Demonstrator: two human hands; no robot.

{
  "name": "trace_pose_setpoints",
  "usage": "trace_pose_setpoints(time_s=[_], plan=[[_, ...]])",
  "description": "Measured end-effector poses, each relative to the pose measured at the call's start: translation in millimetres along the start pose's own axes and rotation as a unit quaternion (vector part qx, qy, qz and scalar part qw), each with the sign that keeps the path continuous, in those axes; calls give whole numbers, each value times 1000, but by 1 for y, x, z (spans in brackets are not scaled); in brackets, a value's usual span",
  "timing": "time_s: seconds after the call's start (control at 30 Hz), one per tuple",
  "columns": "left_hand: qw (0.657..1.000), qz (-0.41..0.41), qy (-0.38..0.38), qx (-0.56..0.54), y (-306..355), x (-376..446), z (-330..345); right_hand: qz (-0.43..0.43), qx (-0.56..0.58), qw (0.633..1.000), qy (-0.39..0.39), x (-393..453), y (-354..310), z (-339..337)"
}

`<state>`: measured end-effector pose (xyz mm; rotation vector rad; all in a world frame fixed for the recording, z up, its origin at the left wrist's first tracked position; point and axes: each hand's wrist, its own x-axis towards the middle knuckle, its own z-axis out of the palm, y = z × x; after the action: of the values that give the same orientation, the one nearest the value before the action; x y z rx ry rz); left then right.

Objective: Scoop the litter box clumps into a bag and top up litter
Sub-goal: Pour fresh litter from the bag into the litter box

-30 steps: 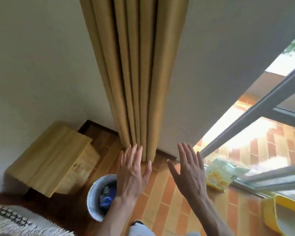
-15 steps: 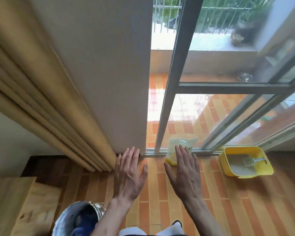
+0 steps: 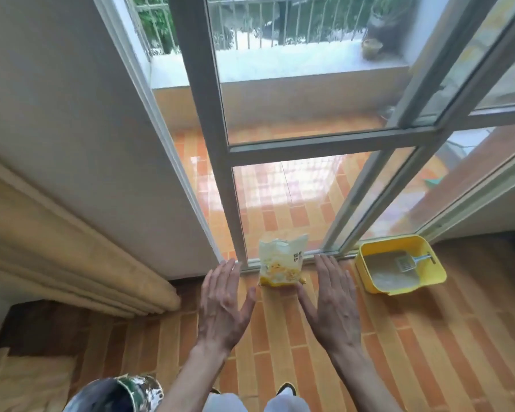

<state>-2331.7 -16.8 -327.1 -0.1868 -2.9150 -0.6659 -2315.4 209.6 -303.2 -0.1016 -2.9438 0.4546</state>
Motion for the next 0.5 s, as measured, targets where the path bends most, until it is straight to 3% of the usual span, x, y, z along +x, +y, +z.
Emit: trace_pose_setpoints(time_s=[0.23,0.5], plan=[[1000,25,-13,-9,19,54,46,17,13,1000,-14,41,36,24],[998,24,-48,-14,0,120,143,58,18,997,-37,87,65,108]])
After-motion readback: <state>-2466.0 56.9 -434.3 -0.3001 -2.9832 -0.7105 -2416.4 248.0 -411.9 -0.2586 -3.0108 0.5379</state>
